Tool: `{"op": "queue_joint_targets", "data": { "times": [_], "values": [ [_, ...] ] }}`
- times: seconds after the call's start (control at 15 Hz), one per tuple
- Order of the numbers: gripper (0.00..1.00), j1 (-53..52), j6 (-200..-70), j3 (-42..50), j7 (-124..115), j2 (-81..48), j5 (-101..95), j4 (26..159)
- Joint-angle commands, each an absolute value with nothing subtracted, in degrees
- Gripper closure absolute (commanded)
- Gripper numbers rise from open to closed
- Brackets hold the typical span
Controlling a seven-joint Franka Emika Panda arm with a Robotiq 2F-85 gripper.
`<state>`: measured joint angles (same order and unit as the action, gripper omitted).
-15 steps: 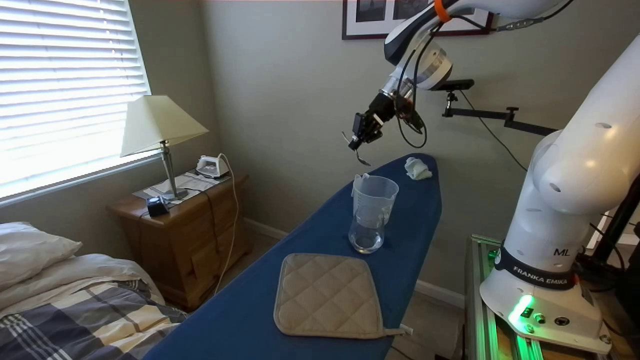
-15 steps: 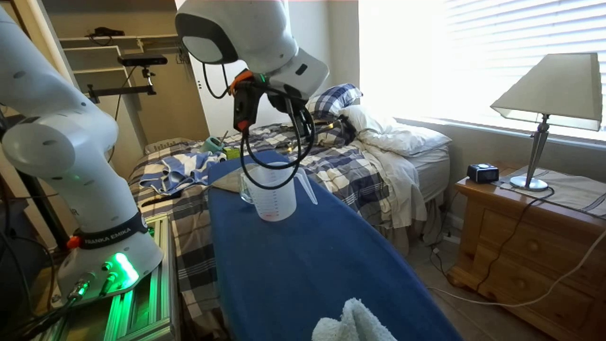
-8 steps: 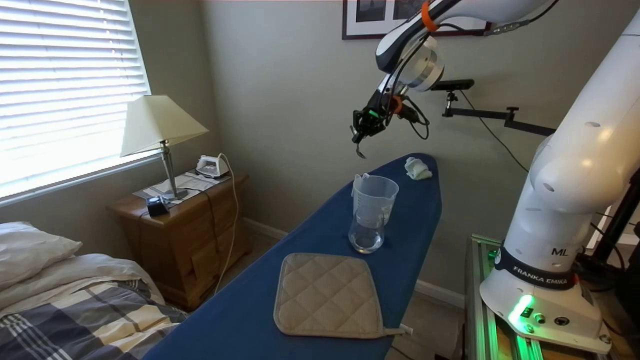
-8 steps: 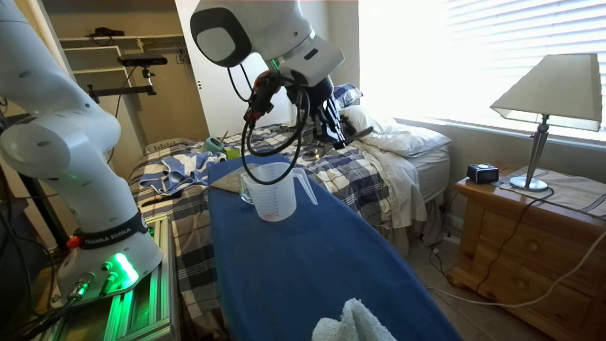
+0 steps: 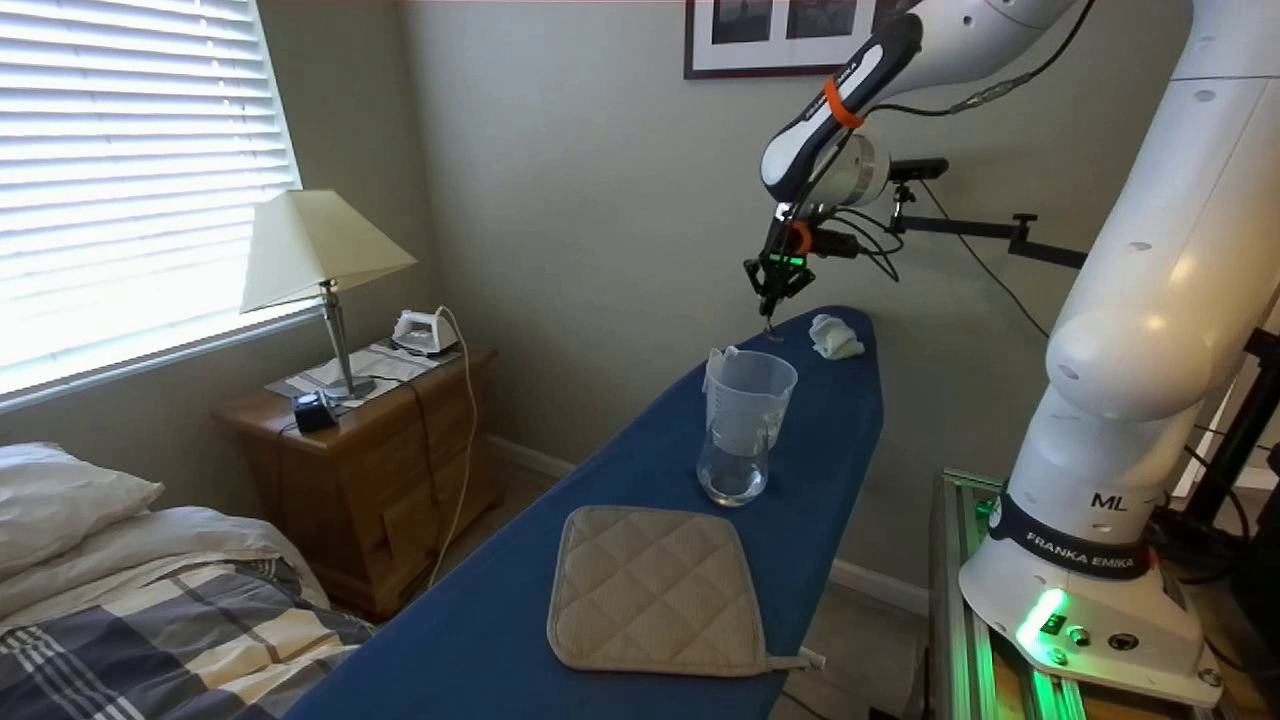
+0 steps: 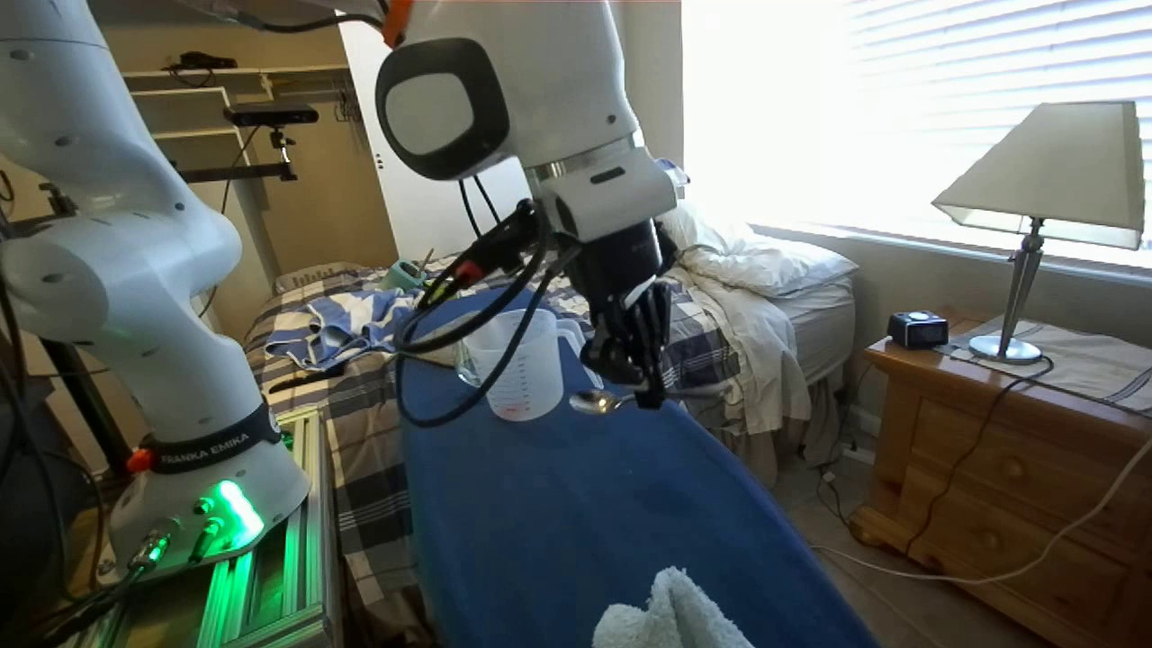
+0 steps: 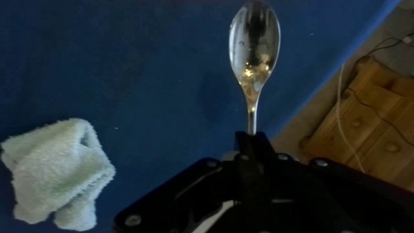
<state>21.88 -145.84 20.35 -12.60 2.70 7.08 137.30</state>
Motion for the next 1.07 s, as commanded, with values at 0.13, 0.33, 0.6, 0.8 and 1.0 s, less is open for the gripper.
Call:
{"op": "queue_joint_targets", "data": {
  "times": [0.13, 0.33, 0.6, 0.8, 1.0],
  "values": [
    [0.96, 23.40, -135.08, 22.63, -19.94, -3.09, 1.00, 132.68],
    [0.96, 23.37, -133.24, 23.36, -18.54, -5.36, 2.61, 132.03],
    [0.95, 23.37, -134.62, 23.55, -16.41, -7.47, 3.72, 132.18],
    [0.94, 23.28, -134.86, 23.45, -16.06, -8.42, 3.97, 132.02],
    [0.94, 23.39, -135.70, 23.30, -14.96, -9.54, 4.79, 132.05]
  ]
}}
